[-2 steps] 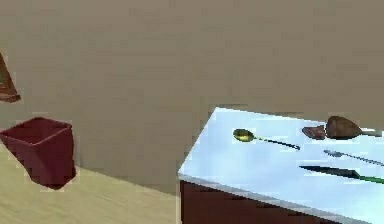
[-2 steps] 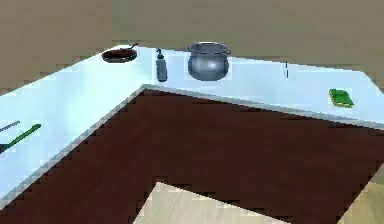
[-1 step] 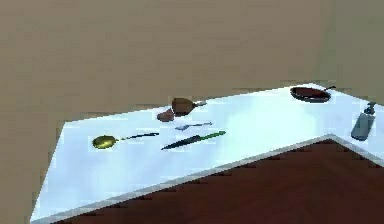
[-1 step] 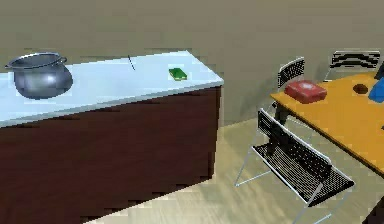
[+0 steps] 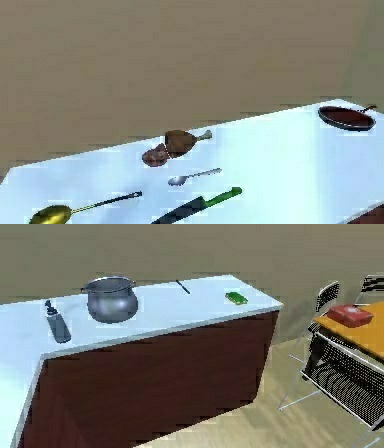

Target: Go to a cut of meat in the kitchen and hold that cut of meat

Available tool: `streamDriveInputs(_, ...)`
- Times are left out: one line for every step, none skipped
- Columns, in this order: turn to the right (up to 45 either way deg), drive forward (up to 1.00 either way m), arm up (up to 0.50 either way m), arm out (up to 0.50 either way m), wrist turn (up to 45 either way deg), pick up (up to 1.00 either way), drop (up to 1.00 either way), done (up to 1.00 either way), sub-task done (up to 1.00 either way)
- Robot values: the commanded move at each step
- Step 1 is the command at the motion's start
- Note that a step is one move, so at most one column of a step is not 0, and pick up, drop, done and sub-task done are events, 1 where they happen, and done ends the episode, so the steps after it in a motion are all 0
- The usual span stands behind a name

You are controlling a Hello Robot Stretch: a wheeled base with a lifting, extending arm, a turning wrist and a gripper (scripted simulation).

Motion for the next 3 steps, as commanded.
streamDriveInputs(-45.0,0.0,0.0,0.0,0.0,0.0,0.0,0.0,0.0)
streamDriveInputs(-42.0,0.0,0.0,0.0,0.0,0.0,0.0,0.0,0.0)
streamDriveInputs(0.0,0.0,0.5,0.0,0.0,0.0,0.0,0.0,0.0)
